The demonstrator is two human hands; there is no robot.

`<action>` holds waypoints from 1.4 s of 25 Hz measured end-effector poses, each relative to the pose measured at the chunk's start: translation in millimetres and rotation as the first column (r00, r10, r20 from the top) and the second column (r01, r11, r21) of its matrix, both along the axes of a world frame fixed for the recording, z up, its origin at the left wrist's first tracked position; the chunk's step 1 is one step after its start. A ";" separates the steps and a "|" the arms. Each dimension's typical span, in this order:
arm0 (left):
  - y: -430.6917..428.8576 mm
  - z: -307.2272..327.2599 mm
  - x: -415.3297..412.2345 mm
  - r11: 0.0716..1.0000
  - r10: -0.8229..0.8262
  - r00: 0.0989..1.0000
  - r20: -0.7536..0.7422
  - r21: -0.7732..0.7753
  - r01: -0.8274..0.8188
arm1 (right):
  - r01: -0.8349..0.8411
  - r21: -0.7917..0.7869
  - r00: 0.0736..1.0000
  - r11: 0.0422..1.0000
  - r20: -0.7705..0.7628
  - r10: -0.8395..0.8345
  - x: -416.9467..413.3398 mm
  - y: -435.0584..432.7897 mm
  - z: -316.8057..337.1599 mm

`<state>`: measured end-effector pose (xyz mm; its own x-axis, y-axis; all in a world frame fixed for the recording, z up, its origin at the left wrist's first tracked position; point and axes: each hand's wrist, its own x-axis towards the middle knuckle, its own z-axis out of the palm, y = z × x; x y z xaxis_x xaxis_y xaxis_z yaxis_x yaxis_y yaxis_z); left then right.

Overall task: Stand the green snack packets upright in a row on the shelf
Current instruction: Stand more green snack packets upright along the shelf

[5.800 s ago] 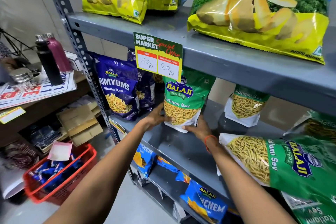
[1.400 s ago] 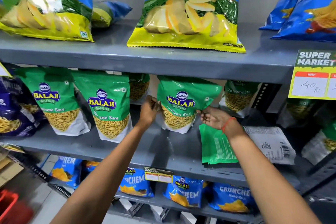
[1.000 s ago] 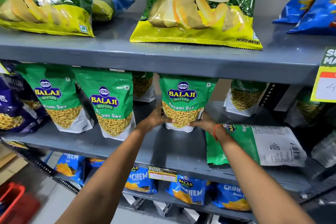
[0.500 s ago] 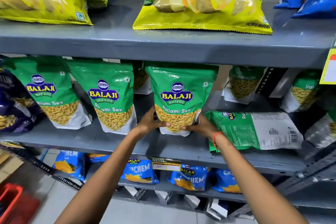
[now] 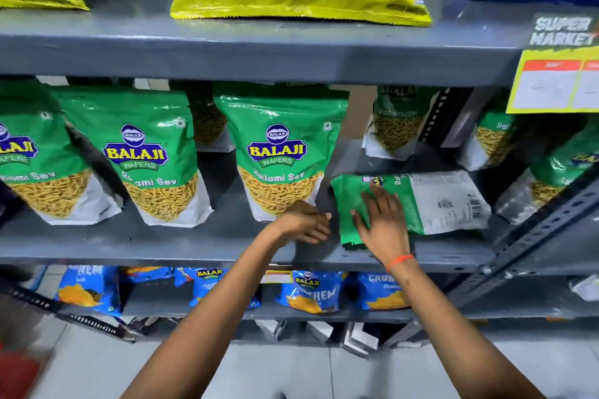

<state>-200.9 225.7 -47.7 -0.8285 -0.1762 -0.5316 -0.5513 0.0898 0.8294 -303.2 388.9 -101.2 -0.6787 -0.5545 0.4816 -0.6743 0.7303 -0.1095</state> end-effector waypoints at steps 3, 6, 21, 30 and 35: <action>25.2 -13.4 -27.7 0.992 0.121 0.992 -0.021 0.027 -0.120 | -0.160 0.112 0.987 0.981 -0.001 0.161 -11.4 49.2 -16.6; 37.3 -25.3 -48.7 0.967 0.246 0.969 0.015 0.061 -0.246 | -0.273 0.150 0.962 0.950 0.026 0.272 -35.5 86.1 -11.9; 79.3 -22.5 -91.4 0.886 0.418 0.864 -0.280 0.334 -0.320 | 0.027 -0.778 0.964 0.628 0.186 0.189 -76.6 59.9 64.8; 61.4 22.6 -136.4 0.875 0.468 0.673 -0.573 0.194 -0.443 | 0.376 -0.899 0.783 0.227 0.438 0.442 -115.4 45.9 85.4; 50.6 23.2 -142.5 0.878 0.321 0.631 -0.706 -0.029 -0.478 | 0.514 -0.847 0.725 0.138 0.515 0.457 -138.2 38.4 72.8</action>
<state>-343.4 276.3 -24.5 -0.7632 -0.6097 0.2142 0.1153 0.1976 0.9735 -441.3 427.3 -28.4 -0.9978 0.0363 0.0549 -0.0634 -0.3039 -0.9506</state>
